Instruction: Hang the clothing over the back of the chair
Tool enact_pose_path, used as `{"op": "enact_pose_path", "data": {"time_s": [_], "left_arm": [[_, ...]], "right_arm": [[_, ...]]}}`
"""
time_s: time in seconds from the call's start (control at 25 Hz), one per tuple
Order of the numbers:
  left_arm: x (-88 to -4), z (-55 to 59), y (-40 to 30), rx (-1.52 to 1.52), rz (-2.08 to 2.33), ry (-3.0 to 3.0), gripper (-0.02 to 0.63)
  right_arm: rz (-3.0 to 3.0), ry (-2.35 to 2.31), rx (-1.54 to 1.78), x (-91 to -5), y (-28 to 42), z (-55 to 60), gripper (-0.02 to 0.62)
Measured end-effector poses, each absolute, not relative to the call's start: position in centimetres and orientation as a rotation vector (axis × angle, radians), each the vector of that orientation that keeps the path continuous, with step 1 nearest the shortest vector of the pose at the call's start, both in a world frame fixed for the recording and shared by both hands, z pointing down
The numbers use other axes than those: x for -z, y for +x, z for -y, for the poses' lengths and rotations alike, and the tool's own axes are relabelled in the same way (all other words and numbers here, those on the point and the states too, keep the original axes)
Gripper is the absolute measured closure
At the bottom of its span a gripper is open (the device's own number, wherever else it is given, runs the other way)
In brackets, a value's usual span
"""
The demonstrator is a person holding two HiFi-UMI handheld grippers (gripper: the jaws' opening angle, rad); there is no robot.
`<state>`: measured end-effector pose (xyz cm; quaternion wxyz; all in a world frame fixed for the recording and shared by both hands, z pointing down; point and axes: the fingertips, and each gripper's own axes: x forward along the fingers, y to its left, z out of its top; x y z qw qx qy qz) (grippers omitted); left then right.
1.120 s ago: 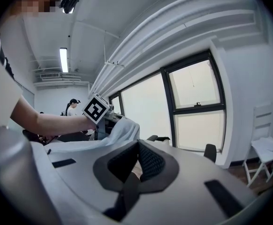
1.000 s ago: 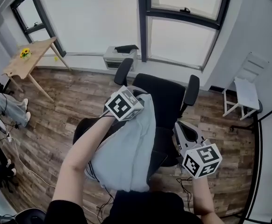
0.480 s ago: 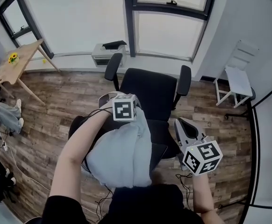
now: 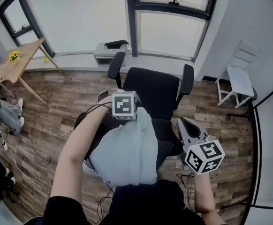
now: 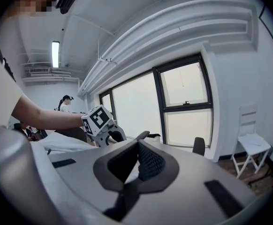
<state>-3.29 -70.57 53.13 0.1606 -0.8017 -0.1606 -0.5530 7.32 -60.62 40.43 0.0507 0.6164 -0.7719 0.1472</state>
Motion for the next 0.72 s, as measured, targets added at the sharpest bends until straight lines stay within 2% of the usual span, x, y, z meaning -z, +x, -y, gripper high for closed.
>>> {"op": "enact_pose_path", "data": {"time_s": [0.72], "left_arm": [[-42.2,67.3,-6.6,1.256,0.033,-2.600,0.367]], "right_arm": [[2.436,1.813,-0.422,-39.2,5.2,58.3,0.595]]}}
